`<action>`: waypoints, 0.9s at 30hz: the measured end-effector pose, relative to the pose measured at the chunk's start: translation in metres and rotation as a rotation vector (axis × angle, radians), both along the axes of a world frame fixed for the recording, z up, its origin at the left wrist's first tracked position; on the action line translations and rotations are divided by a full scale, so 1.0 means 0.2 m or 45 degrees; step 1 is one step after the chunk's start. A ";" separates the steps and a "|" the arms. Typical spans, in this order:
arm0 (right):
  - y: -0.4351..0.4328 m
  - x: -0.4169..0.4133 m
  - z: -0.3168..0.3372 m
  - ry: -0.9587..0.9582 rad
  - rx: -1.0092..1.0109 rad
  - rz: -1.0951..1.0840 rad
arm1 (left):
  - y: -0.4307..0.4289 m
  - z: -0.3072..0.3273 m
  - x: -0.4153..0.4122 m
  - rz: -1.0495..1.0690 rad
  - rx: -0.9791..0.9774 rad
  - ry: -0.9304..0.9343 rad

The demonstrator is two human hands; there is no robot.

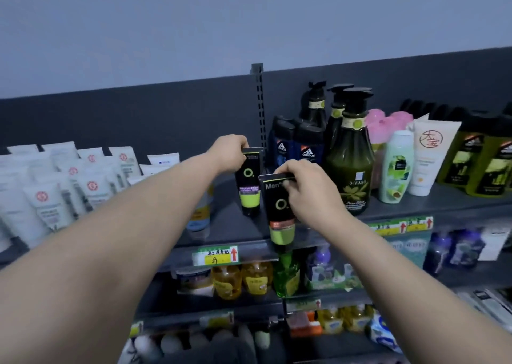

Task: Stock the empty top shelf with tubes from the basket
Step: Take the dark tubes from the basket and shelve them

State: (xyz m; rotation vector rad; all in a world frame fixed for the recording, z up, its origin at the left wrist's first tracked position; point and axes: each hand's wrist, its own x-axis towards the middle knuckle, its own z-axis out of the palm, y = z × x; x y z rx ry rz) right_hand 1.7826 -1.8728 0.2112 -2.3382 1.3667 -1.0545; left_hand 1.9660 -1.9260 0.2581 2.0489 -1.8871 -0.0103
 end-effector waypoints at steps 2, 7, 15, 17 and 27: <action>-0.04 0.03 0.02 -0.030 0.025 0.042 | -0.01 0.00 0.02 0.018 0.015 0.042; -0.08 0.14 0.07 -0.109 0.017 0.084 | 0.06 0.04 0.09 -0.032 -0.045 0.211; -0.09 0.34 0.02 -0.070 0.086 0.011 | 0.31 0.09 0.28 0.026 -0.301 0.189; -0.09 0.37 0.02 -0.019 0.127 0.008 | 0.35 0.06 0.32 0.028 -0.292 0.169; -0.06 0.34 0.02 0.088 0.083 -0.009 | 0.44 -0.03 0.42 -0.147 0.047 -0.056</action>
